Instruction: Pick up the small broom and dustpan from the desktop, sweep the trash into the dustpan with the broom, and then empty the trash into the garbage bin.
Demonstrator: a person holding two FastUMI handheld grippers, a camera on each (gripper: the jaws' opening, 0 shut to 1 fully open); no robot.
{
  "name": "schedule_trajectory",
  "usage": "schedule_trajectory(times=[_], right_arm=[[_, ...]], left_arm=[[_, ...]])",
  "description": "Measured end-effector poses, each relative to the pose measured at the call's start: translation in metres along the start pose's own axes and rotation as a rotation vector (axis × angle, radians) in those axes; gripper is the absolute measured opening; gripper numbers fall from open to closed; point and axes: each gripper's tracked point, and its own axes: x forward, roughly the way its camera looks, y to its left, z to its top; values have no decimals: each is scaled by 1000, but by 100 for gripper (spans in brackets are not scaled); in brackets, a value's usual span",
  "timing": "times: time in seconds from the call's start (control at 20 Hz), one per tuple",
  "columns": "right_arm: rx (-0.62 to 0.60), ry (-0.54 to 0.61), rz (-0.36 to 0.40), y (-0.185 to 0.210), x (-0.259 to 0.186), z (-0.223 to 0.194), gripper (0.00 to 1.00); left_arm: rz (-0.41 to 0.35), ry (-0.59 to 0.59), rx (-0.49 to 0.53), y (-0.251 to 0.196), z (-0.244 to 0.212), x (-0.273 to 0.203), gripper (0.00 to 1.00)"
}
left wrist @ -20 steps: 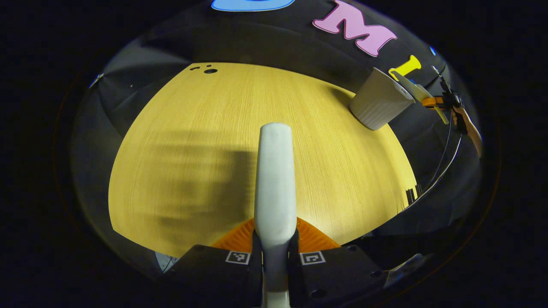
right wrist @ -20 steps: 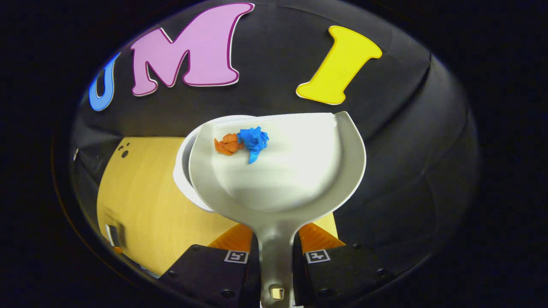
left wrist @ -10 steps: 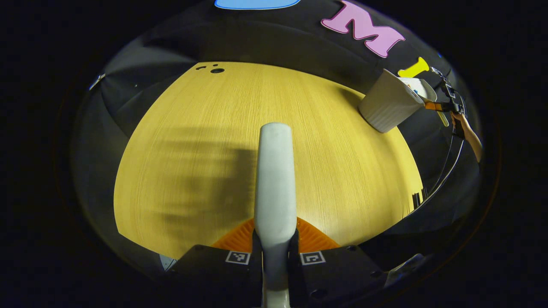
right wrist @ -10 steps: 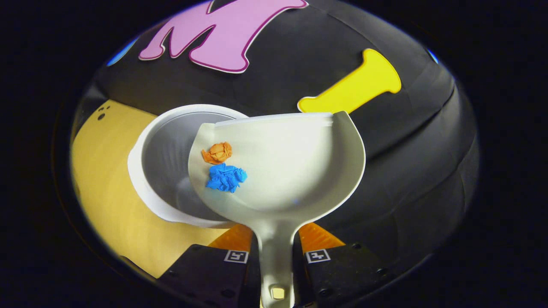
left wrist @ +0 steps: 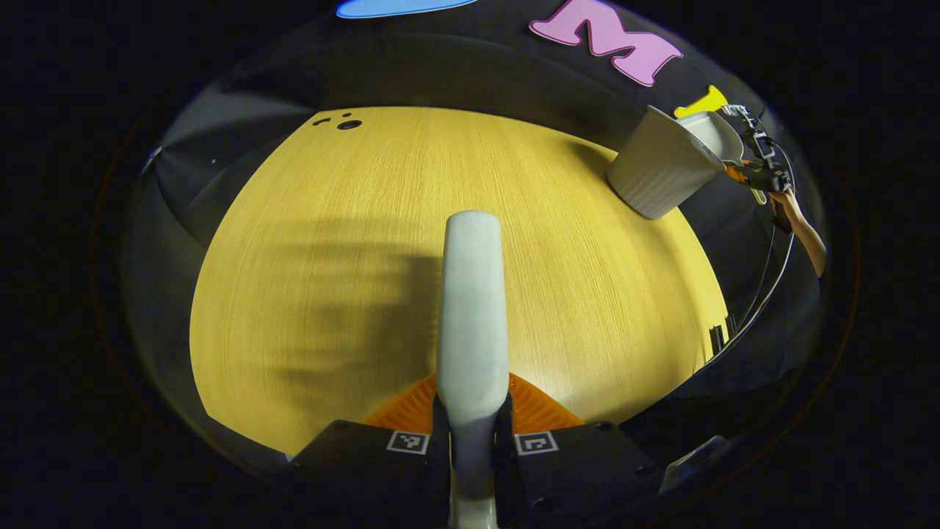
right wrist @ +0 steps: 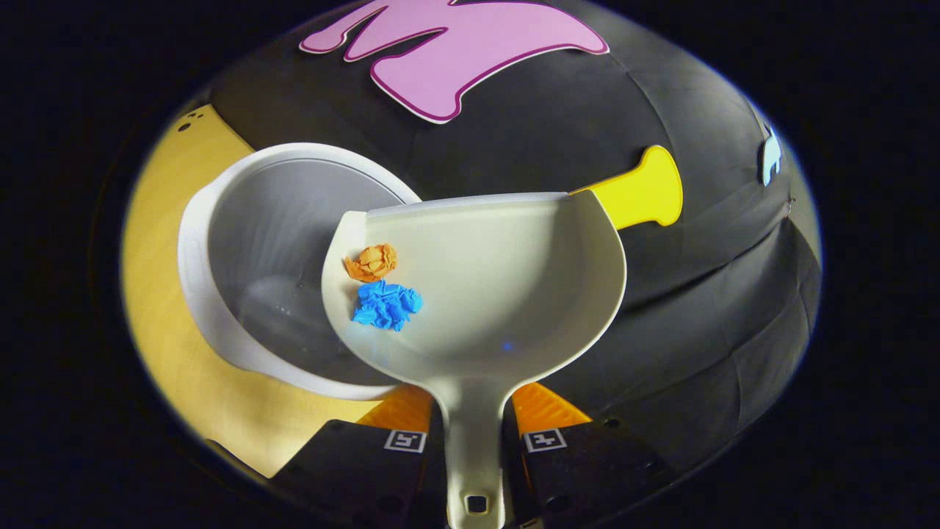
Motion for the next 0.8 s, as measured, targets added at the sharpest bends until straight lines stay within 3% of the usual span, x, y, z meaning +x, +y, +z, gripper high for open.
schedule_trajectory(times=[0.15,0.2,0.25,0.3,0.35,0.6,0.75,0.8], right_arm=[[-101,-38,-82,-8,0,1,34],[-122,-50,-105,-11,-1,2,29],[-138,-60,-124,-13,0,3,34],[-152,-67,-141,-15,-1,3,29],[-166,-72,-155,-16,0,4,33],[-289,-117,-230,-20,-2,10,34],[-402,-160,-281,-23,-4,15,33],[-418,-169,-289,-21,-4,17,29]], left_arm=[[-3,10,-12,-4,1,2,28],[-16,6,-28,-7,3,2,27],[-25,0,-41,-10,5,2,28],[-22,-8,-44,-12,7,3,29],[-13,-13,-39,-12,9,4,27],[-12,-5,-37,-12,7,7,27],[-20,3,-36,-14,6,10,29],[-23,6,-36,-15,6,10,27]])
